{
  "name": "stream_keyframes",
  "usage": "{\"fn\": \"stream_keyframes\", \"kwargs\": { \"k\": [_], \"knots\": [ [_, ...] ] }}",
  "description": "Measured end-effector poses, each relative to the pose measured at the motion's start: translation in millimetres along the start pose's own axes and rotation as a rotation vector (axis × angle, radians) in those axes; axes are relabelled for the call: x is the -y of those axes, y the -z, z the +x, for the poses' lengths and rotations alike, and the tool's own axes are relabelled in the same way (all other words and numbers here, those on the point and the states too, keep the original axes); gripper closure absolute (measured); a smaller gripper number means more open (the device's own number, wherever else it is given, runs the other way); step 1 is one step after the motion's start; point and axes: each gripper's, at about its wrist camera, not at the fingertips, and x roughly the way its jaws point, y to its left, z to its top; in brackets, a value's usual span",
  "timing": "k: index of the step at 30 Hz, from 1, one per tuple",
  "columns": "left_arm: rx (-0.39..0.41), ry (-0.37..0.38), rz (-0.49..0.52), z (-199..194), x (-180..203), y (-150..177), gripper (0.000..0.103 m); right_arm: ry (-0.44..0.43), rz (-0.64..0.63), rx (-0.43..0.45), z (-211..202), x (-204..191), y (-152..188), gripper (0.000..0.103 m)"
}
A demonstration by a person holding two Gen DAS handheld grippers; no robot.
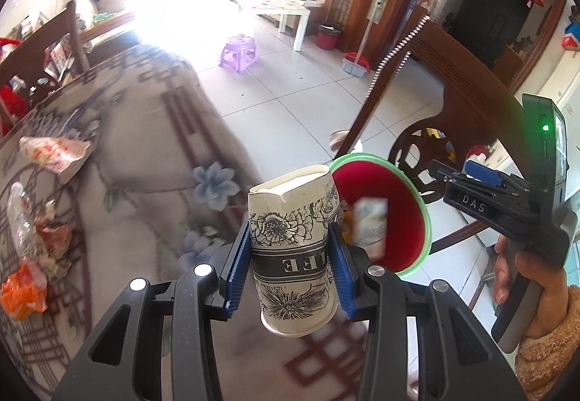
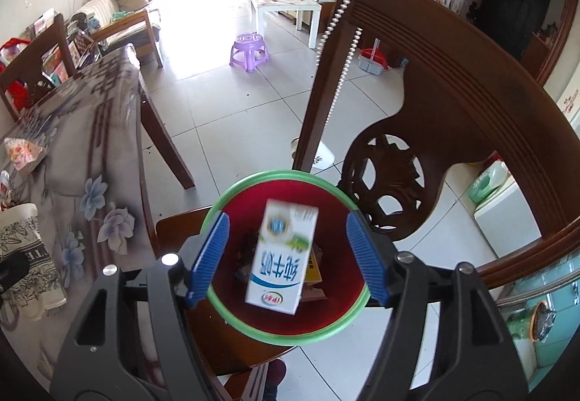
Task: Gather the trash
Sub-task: 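Open the right tool over the red bin to drop the milk carton while the left tool holds the cup, then open the left tool over the red bin to drop the paper cup, then move both open tools back over the trash on the table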
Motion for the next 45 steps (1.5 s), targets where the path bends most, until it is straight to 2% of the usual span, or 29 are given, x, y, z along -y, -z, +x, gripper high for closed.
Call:
{"fn": "stream_keyframes", "kwargs": {
  "k": [10,17,18,19,20,24,27,36,45],
  "knots": [
    [-0.027,0.130,0.144,50.6,75.0,-33.6,0.064,0.039,0.102,-0.007,-10.0,52.3,12.8,0.035],
    [-0.030,0.191,0.197,66.1,113.5,-48.7,0.063,0.083,0.173,-0.006,-24.1,85.6,25.8,0.035],
    [-0.030,0.197,0.201,66.9,117.2,-50.5,0.058,0.091,0.181,-0.006,-25.6,89.3,27.8,0.035],
    [-0.031,0.200,0.205,66.9,120.6,-51.7,0.041,0.096,0.188,-0.007,-26.7,92.8,29.3,0.035],
    [-0.019,0.199,0.205,64.5,122.5,-52.5,0.035,0.101,0.194,-0.009,-26.9,95.3,29.8,0.035],
    [0.020,0.191,0.219,48.8,120.7,-52.2,0.033,0.111,0.215,0.004,-33.3,99.0,33.2,0.035],
    [0.049,0.162,0.212,32.4,104.9,-46.6,0.033,0.102,0.210,0.020,-39.8,92.2,30.9,0.035],
    [0.069,0.030,0.001,-10.6,2.9,-9.5,0.033,0.033,0.129,0.028,-46.4,45.0,27.7,0.035],
    [0.011,-0.098,-0.157,-31.4,-91.6,51.7,0.033,-0.032,0.024,0.032,-58.9,-17.9,31.9,0.033]
  ]
}}
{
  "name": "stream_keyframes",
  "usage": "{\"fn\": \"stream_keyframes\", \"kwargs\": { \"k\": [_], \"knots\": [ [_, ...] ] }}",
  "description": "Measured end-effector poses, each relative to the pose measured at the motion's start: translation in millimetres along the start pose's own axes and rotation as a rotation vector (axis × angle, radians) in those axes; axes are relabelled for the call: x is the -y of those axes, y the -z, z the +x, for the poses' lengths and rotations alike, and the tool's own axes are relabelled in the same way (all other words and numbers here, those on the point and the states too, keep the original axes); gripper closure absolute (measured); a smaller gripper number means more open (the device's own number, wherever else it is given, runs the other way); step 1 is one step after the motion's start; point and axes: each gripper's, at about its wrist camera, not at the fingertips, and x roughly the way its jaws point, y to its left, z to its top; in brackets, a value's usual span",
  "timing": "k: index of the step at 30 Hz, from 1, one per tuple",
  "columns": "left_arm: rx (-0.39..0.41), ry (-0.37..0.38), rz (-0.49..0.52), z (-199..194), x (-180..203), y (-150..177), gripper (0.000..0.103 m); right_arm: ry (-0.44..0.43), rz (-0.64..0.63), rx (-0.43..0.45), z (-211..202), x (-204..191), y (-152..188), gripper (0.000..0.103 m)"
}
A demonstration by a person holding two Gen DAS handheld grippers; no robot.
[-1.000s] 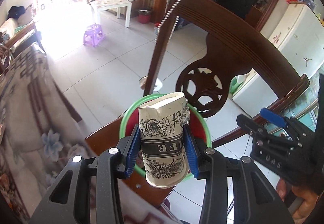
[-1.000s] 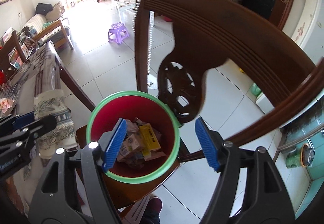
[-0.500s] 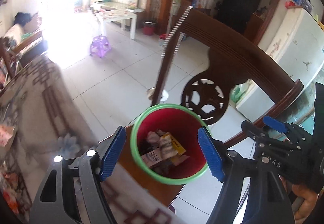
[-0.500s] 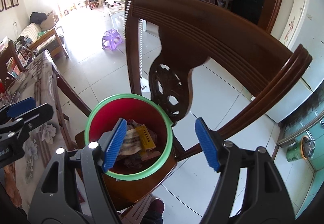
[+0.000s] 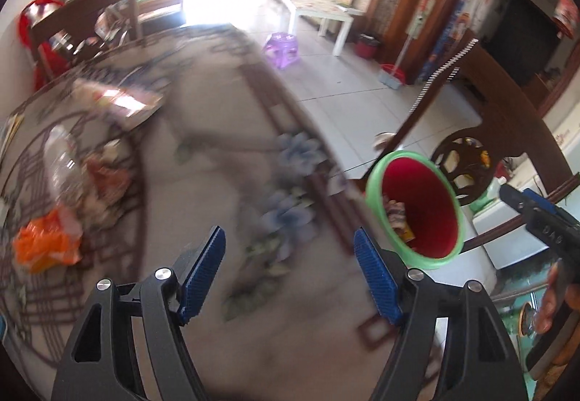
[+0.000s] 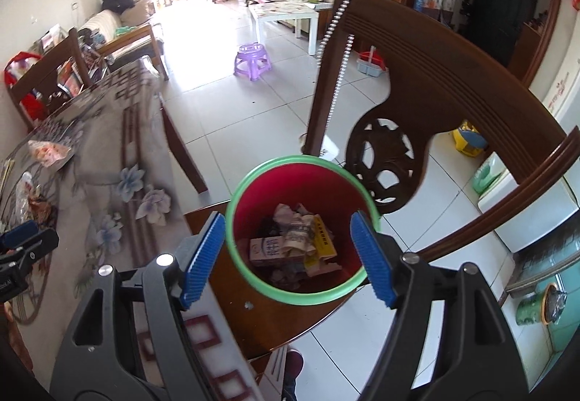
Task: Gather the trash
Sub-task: 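Move both open tools back over the trash on the table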
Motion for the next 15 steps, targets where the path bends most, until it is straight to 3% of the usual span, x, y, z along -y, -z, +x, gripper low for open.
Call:
{"fn": "stream_keyframes", "kwargs": {
  "k": [6,12,15],
  "knots": [
    [0.029,-0.108,-0.101,-21.8,-75.8,12.8,0.027,-0.030,-0.042,-0.008,-6.7,-43.0,11.0,0.033],
    [0.121,-0.225,-0.408,-54.0,-185.9,30.6,0.020,-0.064,-0.083,-0.025,-11.4,-93.0,25.5,0.032],
    [0.107,-0.241,-0.544,-55.2,-231.3,41.8,0.018,-0.077,-0.115,-0.031,-14.6,-121.7,32.6,0.032]
  ]
}}
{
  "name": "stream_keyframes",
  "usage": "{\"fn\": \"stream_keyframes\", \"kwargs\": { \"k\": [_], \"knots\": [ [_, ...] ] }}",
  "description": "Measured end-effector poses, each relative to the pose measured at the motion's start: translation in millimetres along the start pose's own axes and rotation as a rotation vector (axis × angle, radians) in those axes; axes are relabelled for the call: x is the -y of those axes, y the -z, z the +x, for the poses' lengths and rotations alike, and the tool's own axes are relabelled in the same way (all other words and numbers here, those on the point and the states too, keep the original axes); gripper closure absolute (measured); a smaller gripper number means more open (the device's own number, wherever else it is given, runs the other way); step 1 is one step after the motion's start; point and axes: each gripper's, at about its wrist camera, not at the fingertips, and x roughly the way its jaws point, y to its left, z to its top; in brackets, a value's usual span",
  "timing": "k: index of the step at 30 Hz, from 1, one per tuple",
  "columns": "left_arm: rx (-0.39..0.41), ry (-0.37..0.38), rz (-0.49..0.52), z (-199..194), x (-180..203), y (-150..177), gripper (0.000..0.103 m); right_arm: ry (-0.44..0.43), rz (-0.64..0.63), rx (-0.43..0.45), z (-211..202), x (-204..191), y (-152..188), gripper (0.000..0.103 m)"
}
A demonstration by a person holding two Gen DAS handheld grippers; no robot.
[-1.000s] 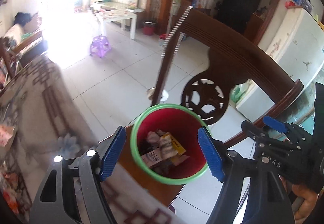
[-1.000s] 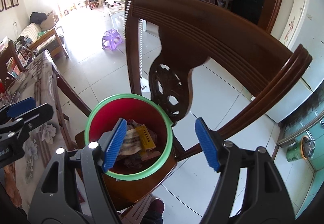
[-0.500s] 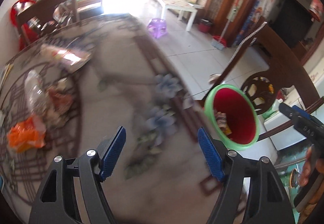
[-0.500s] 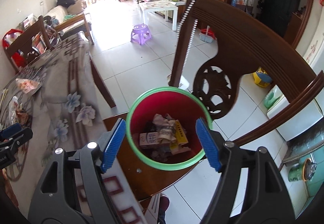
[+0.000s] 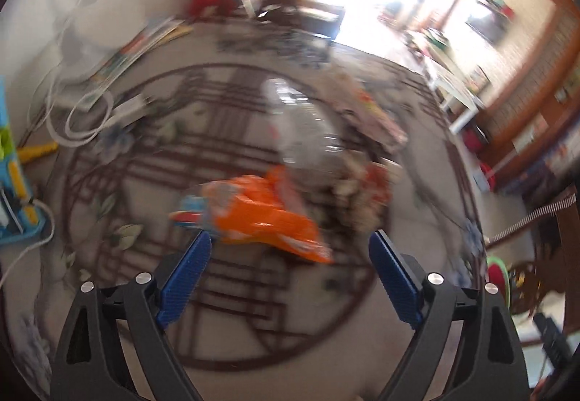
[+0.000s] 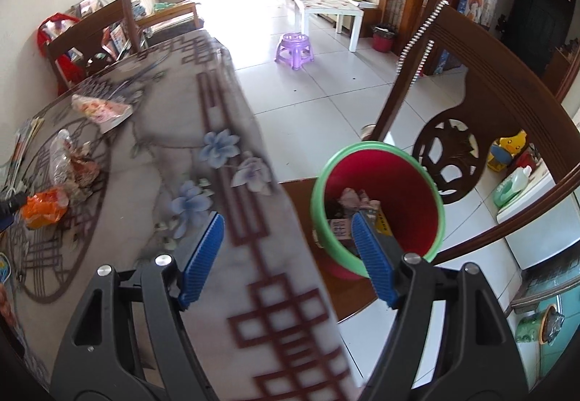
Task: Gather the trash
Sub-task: 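Move both open tools back over the trash on the table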
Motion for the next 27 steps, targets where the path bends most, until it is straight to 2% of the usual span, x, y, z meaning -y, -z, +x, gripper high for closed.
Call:
{"fn": "stream_keyframes", "kwargs": {
  "k": [4,11,13,15,17,18,20,22,27],
  "knots": [
    [-0.066,0.004,-0.073,22.3,-32.9,-12.8,0.018,-0.018,-0.036,-0.011,0.0,-38.2,4.0,0.032],
    [-0.162,0.034,-0.001,70.0,-38.4,-27.9,0.016,-0.044,-0.096,-0.032,3.8,-99.8,9.8,0.032],
    [-0.158,0.048,0.000,76.0,-39.2,-31.9,0.012,-0.044,-0.117,-0.041,3.8,-112.9,11.8,0.032],
    [-0.156,0.069,0.019,81.7,-38.6,-35.7,0.013,-0.040,-0.137,-0.051,4.7,-124.6,12.6,0.032],
    [-0.142,0.095,0.034,83.0,-37.7,-37.4,0.022,-0.034,-0.152,-0.061,6.9,-132.6,12.4,0.032],
    [-0.140,0.126,0.044,83.0,-35.8,-37.2,0.039,-0.031,-0.162,-0.069,9.5,-137.7,11.4,0.032],
    [-0.142,0.140,0.064,81.6,-33.2,-36.4,0.046,-0.031,-0.180,-0.078,14.2,-146.0,7.6,0.032],
    [-0.145,0.152,0.082,80.3,-30.5,-33.1,0.049,-0.044,-0.197,-0.080,18.3,-156.1,1.3,0.032],
    [-0.163,0.192,0.028,69.9,-40.3,-20.8,0.051,-0.138,-0.214,-0.069,33.1,-187.6,-25.8,0.032]
  ]
}}
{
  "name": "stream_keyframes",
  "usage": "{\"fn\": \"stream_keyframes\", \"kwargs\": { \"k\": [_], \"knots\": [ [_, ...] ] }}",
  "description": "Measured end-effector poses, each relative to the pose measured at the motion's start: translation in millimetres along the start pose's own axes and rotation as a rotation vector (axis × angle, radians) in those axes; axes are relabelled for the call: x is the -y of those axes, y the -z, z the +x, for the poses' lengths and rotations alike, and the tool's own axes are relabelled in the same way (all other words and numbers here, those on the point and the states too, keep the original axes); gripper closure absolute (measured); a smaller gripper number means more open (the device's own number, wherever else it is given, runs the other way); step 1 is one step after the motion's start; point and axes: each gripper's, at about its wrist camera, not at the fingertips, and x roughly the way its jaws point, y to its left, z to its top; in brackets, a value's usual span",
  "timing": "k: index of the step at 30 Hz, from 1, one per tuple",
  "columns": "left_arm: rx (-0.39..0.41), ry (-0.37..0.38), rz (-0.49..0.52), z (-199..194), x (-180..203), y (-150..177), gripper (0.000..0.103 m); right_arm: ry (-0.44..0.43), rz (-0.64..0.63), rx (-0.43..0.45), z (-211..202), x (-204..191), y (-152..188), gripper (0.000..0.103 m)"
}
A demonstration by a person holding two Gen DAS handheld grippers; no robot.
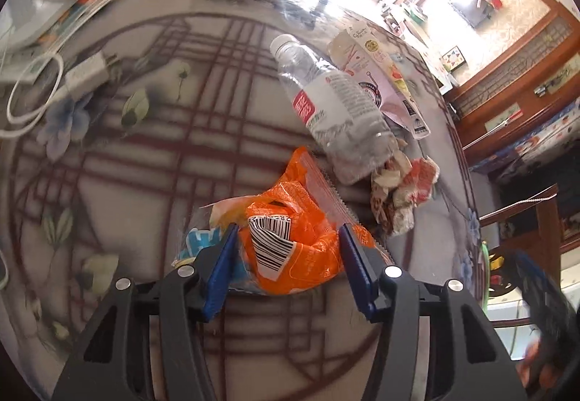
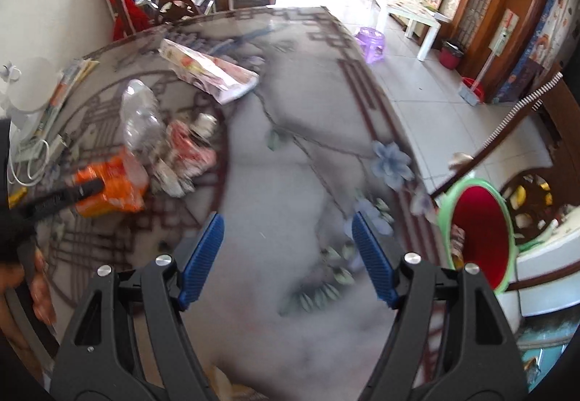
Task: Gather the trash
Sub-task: 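Move both open tools back over the trash on the table, then grasp the orange snack bag with the left tool while the right tool grasps crumpled paper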
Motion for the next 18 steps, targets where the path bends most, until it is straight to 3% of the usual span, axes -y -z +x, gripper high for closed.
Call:
{"fn": "stream_keyframes", "kwargs": {
  "k": [7,14,18],
  "knots": [
    [-0.005,-0.040,0.014,-11.9,-10.9,19.8,0.049,-0.124,-0.028,-0.021,44.1,-46.2,-42.4,0.029],
    [0.008,-0.054,0.014,-14.7,-18.5,19.9,0.047,-0.136,-0.106,-0.076,81.1,-82.5,-53.2,0.029],
    [0.015,-0.068,0.034,-13.8,-16.2,19.2,0.039,-0.132,-0.132,-0.093,95.5,-89.0,-55.0,0.027]
  ]
}}
